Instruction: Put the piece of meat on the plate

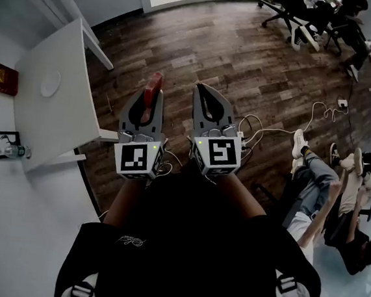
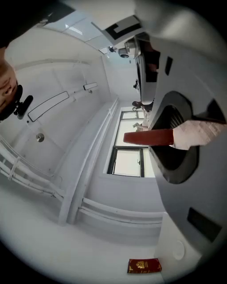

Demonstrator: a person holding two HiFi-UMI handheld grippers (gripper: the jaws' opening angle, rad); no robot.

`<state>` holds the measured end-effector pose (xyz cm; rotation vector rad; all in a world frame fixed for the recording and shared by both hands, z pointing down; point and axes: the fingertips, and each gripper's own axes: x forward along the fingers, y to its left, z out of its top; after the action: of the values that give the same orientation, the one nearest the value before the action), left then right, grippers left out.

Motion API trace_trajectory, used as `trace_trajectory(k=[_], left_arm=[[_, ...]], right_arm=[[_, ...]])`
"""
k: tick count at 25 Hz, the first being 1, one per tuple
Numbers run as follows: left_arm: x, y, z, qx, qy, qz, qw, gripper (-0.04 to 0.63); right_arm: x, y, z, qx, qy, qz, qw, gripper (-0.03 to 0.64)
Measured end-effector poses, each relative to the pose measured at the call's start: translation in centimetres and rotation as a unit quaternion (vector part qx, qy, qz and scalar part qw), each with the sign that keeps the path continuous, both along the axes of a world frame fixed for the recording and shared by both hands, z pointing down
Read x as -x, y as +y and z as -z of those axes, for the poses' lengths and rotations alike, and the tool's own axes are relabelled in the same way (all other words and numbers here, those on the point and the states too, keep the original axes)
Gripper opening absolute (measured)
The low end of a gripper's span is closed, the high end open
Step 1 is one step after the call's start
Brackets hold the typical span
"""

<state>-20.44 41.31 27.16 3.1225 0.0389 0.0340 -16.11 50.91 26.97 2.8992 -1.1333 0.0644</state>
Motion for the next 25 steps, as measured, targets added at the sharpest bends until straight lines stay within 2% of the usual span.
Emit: trace_trajectory(k=[8,14,19,25], left_arm=[[-2.8,2.2,-2.0,0.011,-0.027,-0.007,0.9995,0.087],[-5.7,2.8,-3.3,0.005,-0.049,0.007,0.9988,0.087],[-6.4,1.3,-3.8,-0.005,-0.051,0.057,0.9971,0.087],[-5.8,-0.8,-4.5,-0.013,-0.078,0.122,0.9893,0.087]], right_arm=[[-3.2,2.8,-1.2,0.000,-0.005,-0.007,1.000,0.021],[-7.2,5.5,-2.6,-0.011,-0.024,-0.007,1.000,0.021],[-11.3,7.2,-3.6,-0.017,-0.026,0.014,0.999,0.021],[-15.4,7.1,-5.1,-0.035,-0.057,0.031,0.997,0.021]])
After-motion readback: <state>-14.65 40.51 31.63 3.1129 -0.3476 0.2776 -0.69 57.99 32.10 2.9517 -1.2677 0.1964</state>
